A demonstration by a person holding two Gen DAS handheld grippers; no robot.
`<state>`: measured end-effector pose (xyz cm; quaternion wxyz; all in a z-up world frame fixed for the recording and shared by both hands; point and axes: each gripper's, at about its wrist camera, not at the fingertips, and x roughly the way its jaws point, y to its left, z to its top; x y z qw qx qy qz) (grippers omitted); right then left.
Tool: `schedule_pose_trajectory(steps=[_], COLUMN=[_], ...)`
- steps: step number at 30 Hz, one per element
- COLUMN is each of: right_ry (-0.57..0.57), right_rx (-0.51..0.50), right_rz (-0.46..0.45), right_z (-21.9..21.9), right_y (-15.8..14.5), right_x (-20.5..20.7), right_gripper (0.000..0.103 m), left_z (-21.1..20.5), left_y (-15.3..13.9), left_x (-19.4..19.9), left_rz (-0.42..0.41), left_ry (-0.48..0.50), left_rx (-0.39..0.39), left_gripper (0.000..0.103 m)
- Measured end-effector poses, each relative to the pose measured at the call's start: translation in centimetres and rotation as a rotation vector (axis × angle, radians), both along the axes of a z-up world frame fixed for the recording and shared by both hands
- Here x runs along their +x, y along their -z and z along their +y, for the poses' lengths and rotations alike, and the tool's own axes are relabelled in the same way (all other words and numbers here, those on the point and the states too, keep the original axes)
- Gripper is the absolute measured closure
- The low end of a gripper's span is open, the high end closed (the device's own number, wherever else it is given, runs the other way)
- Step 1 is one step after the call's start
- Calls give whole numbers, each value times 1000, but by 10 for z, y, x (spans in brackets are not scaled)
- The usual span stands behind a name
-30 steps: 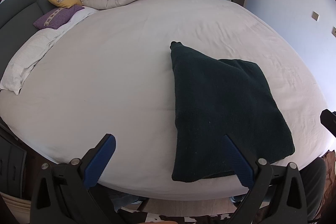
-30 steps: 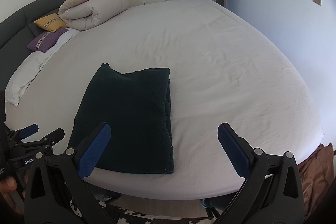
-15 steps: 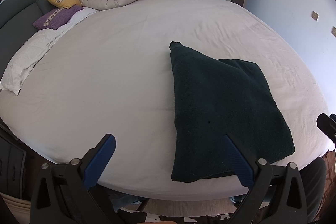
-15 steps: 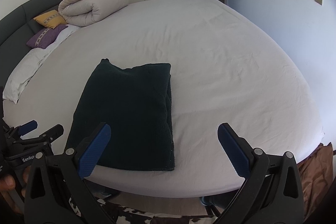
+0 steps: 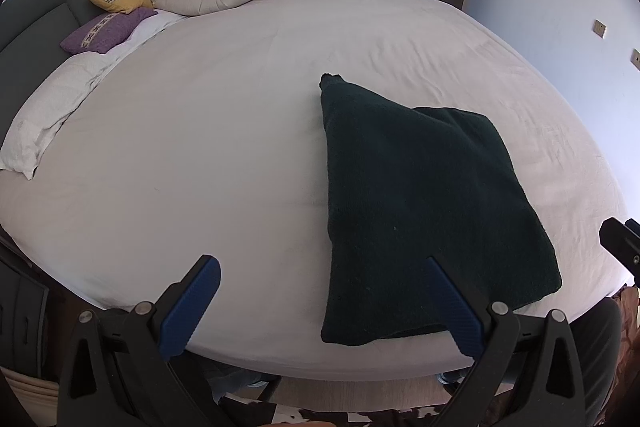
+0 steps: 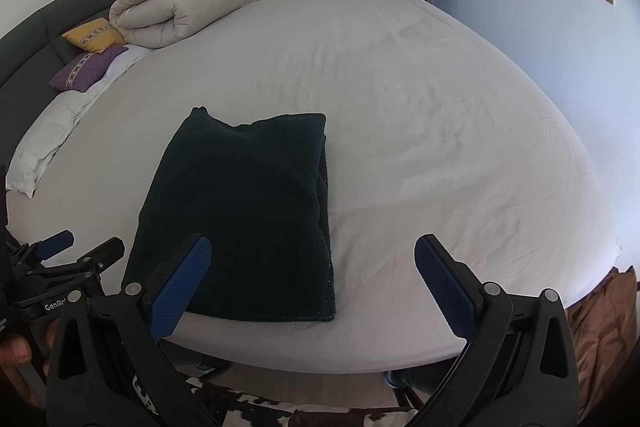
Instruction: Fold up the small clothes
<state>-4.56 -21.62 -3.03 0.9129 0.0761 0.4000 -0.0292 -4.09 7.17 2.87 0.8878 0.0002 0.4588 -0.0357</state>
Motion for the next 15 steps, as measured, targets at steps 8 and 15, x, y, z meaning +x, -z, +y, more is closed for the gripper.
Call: schedule_pose_trajectory(steps=[8,15], right_ry=[-2,-4], right_rx=[-3,-9], right_rz=[4,13], right_z=[3,6], right_y=[3,7], right_x=[1,3], right_gripper=[0,0], left_z=[0,2], left_y=[1,3], left_x=[-2,-1], left_rz=[1,5], left_ry=[-1,3], left_rx=[-2,-9], left_gripper=[0,0])
